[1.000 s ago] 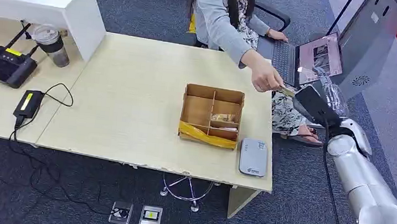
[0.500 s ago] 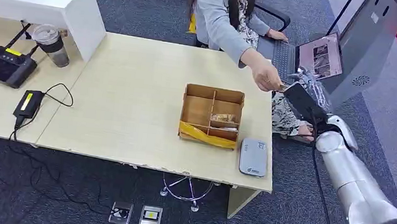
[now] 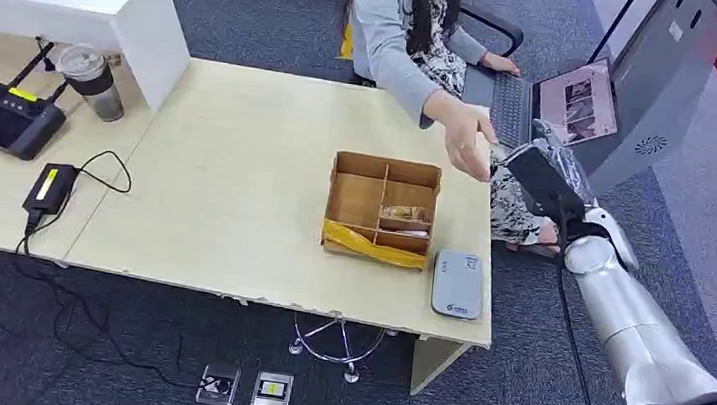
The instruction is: Pass the card to the sensor for recognition and then transmit it.
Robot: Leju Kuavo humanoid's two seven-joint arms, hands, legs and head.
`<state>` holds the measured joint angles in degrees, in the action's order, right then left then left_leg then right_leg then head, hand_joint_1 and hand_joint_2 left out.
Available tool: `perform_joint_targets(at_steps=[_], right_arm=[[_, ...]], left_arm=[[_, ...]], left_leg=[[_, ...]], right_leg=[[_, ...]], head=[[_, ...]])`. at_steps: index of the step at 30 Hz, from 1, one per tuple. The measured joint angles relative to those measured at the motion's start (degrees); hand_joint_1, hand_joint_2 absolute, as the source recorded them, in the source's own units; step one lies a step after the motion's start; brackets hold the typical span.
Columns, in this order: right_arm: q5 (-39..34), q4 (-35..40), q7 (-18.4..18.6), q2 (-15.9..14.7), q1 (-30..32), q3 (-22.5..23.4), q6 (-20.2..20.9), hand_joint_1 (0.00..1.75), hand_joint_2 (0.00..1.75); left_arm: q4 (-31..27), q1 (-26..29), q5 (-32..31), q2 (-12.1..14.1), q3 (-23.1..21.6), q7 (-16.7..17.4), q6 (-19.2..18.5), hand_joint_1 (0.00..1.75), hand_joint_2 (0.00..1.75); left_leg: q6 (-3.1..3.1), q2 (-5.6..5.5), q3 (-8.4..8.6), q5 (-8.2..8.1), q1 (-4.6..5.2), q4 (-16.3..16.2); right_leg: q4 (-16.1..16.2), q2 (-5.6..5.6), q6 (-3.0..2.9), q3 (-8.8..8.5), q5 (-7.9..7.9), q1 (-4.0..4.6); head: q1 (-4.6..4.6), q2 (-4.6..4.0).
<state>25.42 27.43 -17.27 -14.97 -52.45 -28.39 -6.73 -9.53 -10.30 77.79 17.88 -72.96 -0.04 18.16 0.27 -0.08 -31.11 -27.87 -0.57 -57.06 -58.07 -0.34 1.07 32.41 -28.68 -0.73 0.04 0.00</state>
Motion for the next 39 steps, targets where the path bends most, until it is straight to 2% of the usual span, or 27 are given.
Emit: perform_joint_targets(at_steps=[9,13,22,25,31,39], right_arm=[[-4.0,0.85,1.58,-1.09,0.87,-0.72,-0.46,1.75,1.75],[-6.14,2.75,2.14,-2.8,3.5,-1.59,-2.58,1.75,1.75],[-11.02,18.8,12.27,-7.78,15.43,-6.52,-4.61,1.75,1.75],[-10.97,25.32,14.34,-9.05,19.0,-8.92,-5.34,1.75,1.75],[-10.67,34.33,15.23,-10.93,22.45,-12.61,-5.47,1.75,1.75],[-10.45,38.64,15.37,-11.67,24.05,-16.15,-4.05,1.75,1.75]], left_arm=[[0.0,0.04,-0.02,0.0,-0.57,0.0,-0.13,0.0,0.0],[0.0,0.06,0.57,0.02,-0.94,0.68,0.06,0.0,0.0],[0.0,0.19,1.6,0.0,-0.98,2.99,1.14,0.0,0.0],[0.0,0.24,1.66,0.0,-0.98,2.99,1.27,0.0,0.0],[0.0,0.23,1.66,0.0,-0.98,2.97,1.38,0.0,0.0],[0.0,0.2,1.64,-0.15,-1.01,2.8,1.84,0.0,0.0]], left_leg=[[0.0,0.01,0.02,0.0,0.0,0.0],[0.0,0.0,0.01,-0.01,0.0,0.0],[-0.03,0.03,0.02,-0.06,-0.01,0.0],[-0.03,0.03,0.02,-0.05,-0.06,0.01],[-0.03,0.07,0.03,-0.05,-0.06,0.01],[-0.03,0.1,0.04,-0.05,-0.05,0.0]], right_leg=[[0.0,0.0,0.0,0.0,0.0,0.0],[0.01,-0.03,0.0,-0.02,0.0,0.0],[0.02,0.02,-0.01,0.0,-0.01,0.01],[0.02,0.03,-0.01,0.0,-0.01,0.05],[0.02,0.05,-0.01,-0.01,-0.01,0.05],[0.02,0.08,-0.01,0.0,-0.01,0.04]], head=[[-0.02,0.0],[-0.02,0.0],[-0.02,0.0],[0.0,0.0],[0.0,0.0],[0.0,0.0]])
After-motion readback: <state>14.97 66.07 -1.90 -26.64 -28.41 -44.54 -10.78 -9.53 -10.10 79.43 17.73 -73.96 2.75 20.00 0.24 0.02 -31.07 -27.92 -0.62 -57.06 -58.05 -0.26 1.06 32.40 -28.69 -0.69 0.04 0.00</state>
